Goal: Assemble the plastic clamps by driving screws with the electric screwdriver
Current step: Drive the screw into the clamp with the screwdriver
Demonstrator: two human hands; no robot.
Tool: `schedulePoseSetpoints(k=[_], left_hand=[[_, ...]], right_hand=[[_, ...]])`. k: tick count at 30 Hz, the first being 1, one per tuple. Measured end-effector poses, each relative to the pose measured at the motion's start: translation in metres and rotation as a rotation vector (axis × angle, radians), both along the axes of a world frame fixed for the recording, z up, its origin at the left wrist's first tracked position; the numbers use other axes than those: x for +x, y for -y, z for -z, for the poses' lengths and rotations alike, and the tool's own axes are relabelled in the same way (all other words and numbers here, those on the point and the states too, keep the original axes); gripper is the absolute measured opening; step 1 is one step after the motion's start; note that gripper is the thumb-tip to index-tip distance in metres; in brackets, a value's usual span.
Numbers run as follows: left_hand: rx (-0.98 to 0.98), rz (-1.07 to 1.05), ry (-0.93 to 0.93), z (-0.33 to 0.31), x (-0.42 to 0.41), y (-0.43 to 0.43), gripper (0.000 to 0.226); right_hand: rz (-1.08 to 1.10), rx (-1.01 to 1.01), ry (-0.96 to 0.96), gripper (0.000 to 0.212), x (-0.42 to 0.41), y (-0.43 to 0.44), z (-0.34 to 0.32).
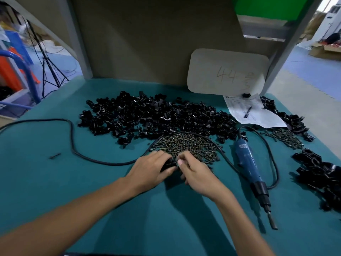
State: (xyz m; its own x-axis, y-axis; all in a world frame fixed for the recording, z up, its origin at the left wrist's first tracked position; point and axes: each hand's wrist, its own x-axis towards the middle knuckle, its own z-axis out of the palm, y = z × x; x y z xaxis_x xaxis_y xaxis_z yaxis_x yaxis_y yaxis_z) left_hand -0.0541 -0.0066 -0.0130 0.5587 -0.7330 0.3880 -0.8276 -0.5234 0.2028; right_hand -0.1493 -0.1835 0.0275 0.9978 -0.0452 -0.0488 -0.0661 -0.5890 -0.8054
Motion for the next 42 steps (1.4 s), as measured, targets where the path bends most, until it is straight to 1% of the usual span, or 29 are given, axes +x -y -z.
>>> schedulePoseSetpoints(k=[7,12,16,18,23,29,32,34,40,42], left_hand=[[-0.066,-0.007,0.057,-0.001,-0.003,0.0,0.036],[-0.059,-0.013,0.024,0.0,-0.002,-0.001,0.039],[-0.018,0.01,-0.086,0.001,0.0,-0.001,0.042],[0.003,0.032,-0.125,0.001,0.001,0.0,0.044],[-0.043,0.027,-0.112,0.001,0.002,0.0,0.046],[-0.045,0.021,-0.11,0.001,0.001,0.001,0.045],[-0.057,0.015,-0.104,0.001,0.001,0.0,0.043],[-0.058,0.015,-0.109,0.001,0.001,0.0,0.043],[-0.094,0.039,-0.121,0.0,0.001,-0.001,0.039],[-0.109,0.047,-0.133,0.001,0.001,-0.001,0.037]], right_hand=[[-0.072,-0.111,-0.036,0.018,0.004,0.004,-0.002],[-0.066,-0.098,-0.038,0.019,0.006,0.006,0.001],[-0.108,-0.095,0.01,0.01,0.006,0.008,0.004],[-0.141,-0.087,0.039,0.013,0.005,0.007,0.006],[-0.068,-0.004,0.072,0.016,0.007,0.008,0.008],[-0.095,-0.053,0.091,0.012,0.009,0.01,0.008],[-0.077,-0.071,0.075,0.006,0.011,0.01,0.007],[-0.06,-0.007,0.044,0.007,0.013,0.013,0.006],[-0.051,0.298,-0.027,0.005,0.014,0.017,0.007],[-0.033,0.334,-0.069,0.005,0.015,0.016,0.008]])
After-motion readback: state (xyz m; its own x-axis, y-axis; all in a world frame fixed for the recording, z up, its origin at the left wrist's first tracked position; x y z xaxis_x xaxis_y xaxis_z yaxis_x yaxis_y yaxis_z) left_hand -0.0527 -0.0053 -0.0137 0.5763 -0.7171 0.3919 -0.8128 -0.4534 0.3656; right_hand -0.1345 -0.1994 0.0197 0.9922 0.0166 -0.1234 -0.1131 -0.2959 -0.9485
